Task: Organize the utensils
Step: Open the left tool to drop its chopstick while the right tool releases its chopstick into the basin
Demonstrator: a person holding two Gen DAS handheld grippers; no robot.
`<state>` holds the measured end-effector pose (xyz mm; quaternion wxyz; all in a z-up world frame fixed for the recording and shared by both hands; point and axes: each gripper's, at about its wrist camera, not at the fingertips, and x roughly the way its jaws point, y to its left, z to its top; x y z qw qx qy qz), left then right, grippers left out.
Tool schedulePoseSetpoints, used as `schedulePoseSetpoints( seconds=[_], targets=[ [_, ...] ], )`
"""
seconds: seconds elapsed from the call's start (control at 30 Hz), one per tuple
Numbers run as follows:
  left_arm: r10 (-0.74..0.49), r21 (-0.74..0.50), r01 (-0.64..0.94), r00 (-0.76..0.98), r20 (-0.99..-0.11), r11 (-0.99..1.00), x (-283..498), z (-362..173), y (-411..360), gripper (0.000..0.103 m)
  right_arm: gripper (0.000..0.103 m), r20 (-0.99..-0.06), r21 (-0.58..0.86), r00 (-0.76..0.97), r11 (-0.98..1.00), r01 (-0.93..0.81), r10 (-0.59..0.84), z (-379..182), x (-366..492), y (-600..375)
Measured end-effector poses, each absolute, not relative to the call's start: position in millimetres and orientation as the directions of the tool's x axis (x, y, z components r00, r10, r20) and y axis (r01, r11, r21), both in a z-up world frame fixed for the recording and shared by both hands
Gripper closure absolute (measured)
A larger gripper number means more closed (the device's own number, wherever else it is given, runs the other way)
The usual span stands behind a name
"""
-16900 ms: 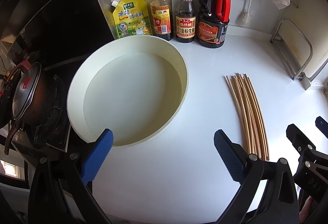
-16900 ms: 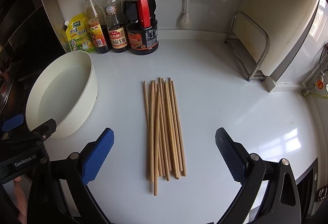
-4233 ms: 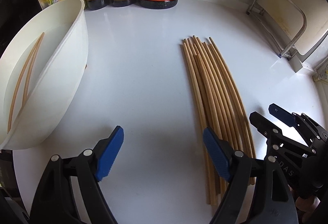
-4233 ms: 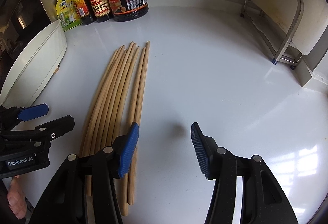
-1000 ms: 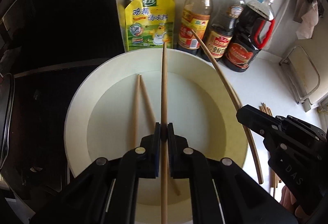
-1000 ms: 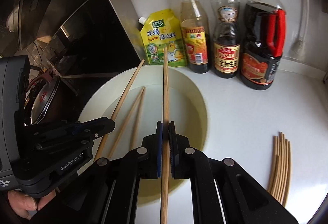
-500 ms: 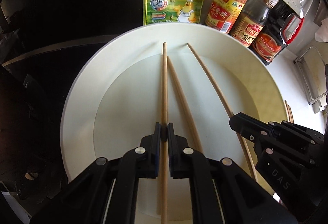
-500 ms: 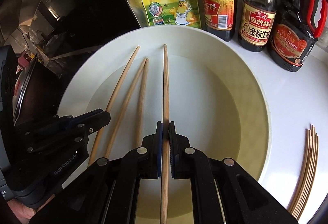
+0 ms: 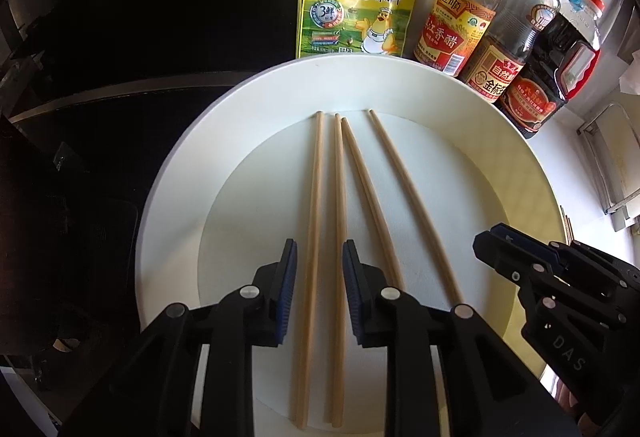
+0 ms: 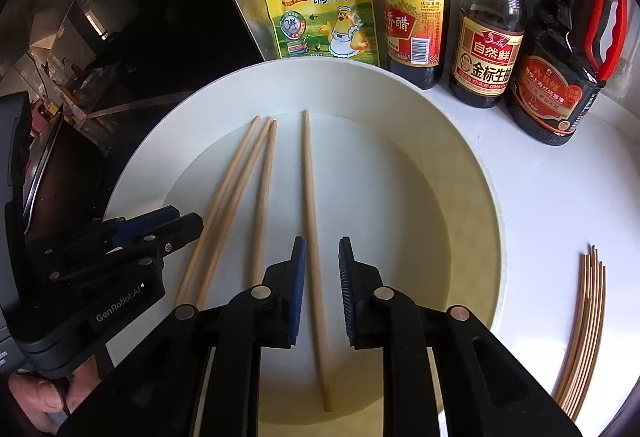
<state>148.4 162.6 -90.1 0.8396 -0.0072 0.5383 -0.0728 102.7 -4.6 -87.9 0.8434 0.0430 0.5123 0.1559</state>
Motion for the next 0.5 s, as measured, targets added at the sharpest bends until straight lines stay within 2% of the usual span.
schedulePoseSetpoints(
  seconds=[0.33, 0.5],
  targets=[
    [-0.138, -0.095, 0.119, 0.437, -0.889, 0.988, 130, -75, 161, 0.070, 0.087, -0.844, 0.217, 0.444, 0.948, -0.231, 0.301, -76, 87, -10],
    [-0.134, -0.087, 0.122, 0.460, -0.878, 0.989, 116, -63, 160, 0.064, 0.082, -0.830, 0.220, 0.466, 0.948, -0.232, 0.307, -67, 73, -15]
  ],
)
